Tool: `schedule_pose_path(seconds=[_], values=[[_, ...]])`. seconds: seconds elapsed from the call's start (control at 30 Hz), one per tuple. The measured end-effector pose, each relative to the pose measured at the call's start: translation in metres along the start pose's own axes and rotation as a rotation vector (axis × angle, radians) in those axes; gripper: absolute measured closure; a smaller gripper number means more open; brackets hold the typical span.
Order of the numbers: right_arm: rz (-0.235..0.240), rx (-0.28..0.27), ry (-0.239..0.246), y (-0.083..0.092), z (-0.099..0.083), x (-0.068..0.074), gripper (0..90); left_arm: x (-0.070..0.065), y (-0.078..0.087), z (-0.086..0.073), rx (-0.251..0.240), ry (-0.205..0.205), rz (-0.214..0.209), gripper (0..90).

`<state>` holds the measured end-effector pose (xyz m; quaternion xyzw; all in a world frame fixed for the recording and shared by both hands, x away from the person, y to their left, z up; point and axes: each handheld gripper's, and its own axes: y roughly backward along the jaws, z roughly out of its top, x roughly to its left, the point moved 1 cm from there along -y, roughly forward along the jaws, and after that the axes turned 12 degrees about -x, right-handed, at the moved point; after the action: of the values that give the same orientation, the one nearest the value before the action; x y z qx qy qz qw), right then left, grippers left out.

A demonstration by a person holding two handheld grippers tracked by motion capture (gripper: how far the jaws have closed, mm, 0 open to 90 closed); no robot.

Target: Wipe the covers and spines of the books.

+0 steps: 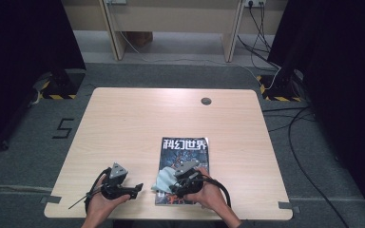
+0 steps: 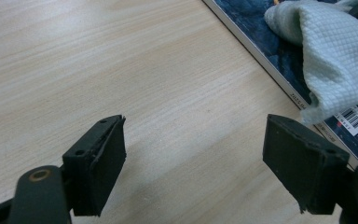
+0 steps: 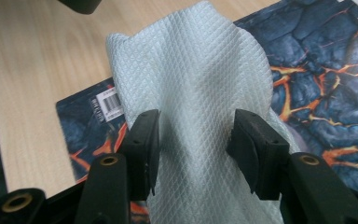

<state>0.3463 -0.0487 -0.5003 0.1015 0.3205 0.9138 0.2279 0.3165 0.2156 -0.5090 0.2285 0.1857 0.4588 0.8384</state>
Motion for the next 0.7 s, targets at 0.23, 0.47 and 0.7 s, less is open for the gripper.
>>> schedule_pose_path(seconds=[0.23, 0.47, 0.7], values=[[0.015, 0.005, 0.029, -0.001, 0.001, 0.008, 50.7, 0.007, 0.001, 0.001, -0.003, 0.007, 0.019, 20.6], [0.102, 0.023, 0.078, -0.006, 0.004, 0.033, 50.9, 0.007, 0.001, 0.001, -0.003, 0.006, 0.017, 20.6], [0.095, 0.013, 0.042, -0.004, 0.003, 0.023, 53.1, 0.005, 0.001, 0.0, -0.005, 0.006, 0.017, 20.6]])
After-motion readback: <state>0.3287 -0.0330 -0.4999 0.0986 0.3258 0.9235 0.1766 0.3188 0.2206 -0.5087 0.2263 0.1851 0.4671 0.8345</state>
